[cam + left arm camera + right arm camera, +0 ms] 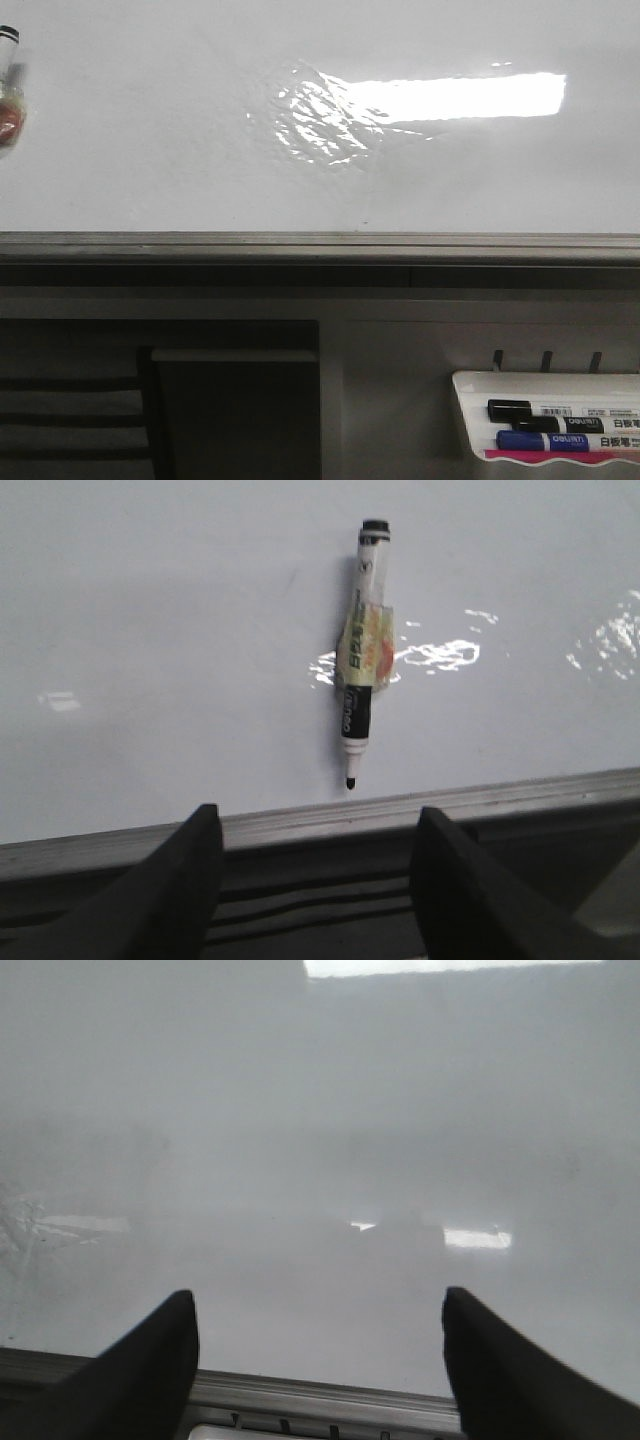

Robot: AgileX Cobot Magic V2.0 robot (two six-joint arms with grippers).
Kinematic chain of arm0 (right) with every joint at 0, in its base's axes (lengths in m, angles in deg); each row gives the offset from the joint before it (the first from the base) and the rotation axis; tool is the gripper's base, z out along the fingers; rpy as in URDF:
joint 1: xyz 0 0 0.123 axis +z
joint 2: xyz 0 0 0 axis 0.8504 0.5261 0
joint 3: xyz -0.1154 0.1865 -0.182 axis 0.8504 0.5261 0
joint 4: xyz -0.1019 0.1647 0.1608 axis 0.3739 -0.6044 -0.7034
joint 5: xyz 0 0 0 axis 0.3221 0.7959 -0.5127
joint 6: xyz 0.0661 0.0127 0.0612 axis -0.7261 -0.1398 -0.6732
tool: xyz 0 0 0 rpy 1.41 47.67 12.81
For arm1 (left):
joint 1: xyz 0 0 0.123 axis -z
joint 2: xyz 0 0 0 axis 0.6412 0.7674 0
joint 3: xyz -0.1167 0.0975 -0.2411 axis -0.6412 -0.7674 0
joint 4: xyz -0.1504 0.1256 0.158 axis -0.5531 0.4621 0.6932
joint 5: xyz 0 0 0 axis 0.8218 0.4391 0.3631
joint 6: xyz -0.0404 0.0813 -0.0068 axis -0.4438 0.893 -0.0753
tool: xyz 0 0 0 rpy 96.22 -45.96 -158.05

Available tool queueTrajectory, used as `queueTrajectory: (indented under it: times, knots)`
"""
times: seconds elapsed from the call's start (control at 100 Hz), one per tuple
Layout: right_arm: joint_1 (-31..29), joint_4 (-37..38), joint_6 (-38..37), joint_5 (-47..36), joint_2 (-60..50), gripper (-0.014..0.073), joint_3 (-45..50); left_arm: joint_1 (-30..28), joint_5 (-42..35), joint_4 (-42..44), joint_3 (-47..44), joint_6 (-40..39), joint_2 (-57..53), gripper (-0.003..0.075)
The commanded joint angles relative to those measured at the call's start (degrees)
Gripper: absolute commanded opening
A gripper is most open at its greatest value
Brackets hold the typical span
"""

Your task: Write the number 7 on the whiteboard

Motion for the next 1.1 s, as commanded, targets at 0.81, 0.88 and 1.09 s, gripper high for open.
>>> queueTrajectory:
  times: [0.81,0.88,1.09]
  knots:
    - [-0.46,-0.34,0.37,-3.03,0.69,0.046,-2.01,7.21,-31.38,1.54,4.15,0.79,34.03,0.0366]
    - [-0.46,-0.34,0.37,-2.94,0.69,0.046,-2.01,7.21,-33.14,1.54,4.15,0.79,34.96,0.0366]
    - [-0.46,-0.34,0.37,-2.94,0.69,0.046,-2.01,7.21,-35.73,1.54,4.15,0.79,37.18,0.0366]
